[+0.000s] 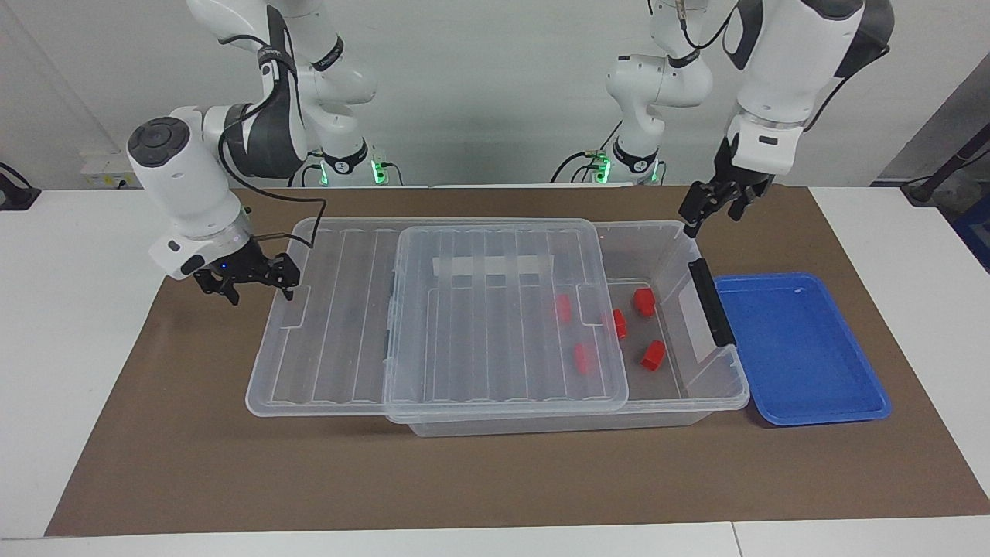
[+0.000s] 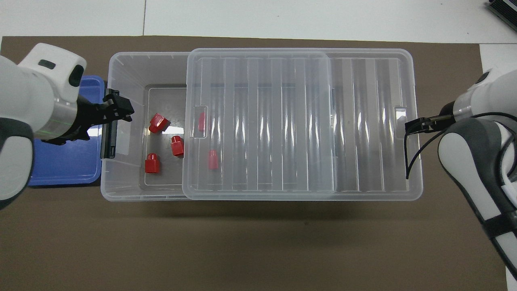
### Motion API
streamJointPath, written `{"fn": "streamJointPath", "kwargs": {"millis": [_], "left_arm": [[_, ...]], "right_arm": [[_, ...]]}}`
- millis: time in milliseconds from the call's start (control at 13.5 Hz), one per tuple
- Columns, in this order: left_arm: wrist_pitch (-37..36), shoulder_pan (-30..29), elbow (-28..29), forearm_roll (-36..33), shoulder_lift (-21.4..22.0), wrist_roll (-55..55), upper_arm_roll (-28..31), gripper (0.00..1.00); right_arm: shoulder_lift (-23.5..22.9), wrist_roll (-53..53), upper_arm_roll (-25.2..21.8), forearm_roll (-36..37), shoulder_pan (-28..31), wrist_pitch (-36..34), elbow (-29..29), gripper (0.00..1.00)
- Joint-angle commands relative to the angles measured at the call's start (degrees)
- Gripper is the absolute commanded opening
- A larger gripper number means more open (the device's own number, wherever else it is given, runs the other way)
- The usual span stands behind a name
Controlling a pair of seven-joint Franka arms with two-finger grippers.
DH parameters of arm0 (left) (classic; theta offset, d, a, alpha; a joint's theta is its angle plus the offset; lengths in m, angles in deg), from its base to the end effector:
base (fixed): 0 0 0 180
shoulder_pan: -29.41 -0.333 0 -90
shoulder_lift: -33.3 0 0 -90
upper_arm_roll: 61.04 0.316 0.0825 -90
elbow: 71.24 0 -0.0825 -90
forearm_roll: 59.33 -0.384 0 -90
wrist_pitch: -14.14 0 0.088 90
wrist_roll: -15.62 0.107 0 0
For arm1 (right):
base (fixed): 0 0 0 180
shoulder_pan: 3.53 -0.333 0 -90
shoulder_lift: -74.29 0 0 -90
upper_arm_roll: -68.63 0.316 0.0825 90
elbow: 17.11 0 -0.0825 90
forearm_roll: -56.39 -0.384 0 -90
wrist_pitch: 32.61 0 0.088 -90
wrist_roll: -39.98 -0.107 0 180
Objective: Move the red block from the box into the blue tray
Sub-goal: 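Reach the left gripper into the box down to a red block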
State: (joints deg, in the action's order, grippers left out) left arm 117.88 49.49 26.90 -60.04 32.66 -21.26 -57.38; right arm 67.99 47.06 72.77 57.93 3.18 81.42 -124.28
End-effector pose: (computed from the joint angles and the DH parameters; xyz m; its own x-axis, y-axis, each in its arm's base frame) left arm 0.5518 -0.1617 0.5720 0.9344 0.3477 0.0769 0.3454 -0.9375 0.0415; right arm 0.5901 -0.0294 0.4548 0.9960 0.0890 0.0079 0.0889 -0.9959 0.0178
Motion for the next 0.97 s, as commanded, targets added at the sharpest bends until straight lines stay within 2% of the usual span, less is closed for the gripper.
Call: {"fn": "streamJointPath", "kwargs": {"millis": [0, 223, 371, 594, 817, 891], "left_arm": [[7.50, 2.07, 4.31, -1.13, -3.40, -1.26, 0.91, 1.00], [21.01, 2.16, 15.02, -1.31, -3.32, -1.52, 0.99, 1.00], [26.31, 2.07, 19.00, -1.40, -3.49, -1.61, 0.99, 1.00], [30.70, 3.91, 19.01, -6.49, -9.62, -4.93, 0.99, 1.00], [36.34, 6.44, 19.19, -6.76, -14.82, -12.38, 1.08, 1.00], [36.88, 6.72, 19.36, -6.85, -15.09, -13.90, 0.99, 1.00]], "right_arm": [[1.73, 2.58, 0.53, 0.66, 1.91, -0.66, -1.82, 0.98], [1.73, 3.29, 0.53, 0.66, 2.52, -0.48, -1.91, 0.98], [1.73, 3.29, 0.53, 0.66, 2.96, -0.39, -1.91, 0.98], [1.73, 3.20, 0.53, 0.66, 3.14, -0.30, -1.91, 0.98], [1.64, 3.11, 0.44, 0.66, 3.32, -0.65, -1.65, 0.98], [1.73, 3.03, 0.44, 0.66, 3.32, -0.74, -1.30, 0.98]]}}
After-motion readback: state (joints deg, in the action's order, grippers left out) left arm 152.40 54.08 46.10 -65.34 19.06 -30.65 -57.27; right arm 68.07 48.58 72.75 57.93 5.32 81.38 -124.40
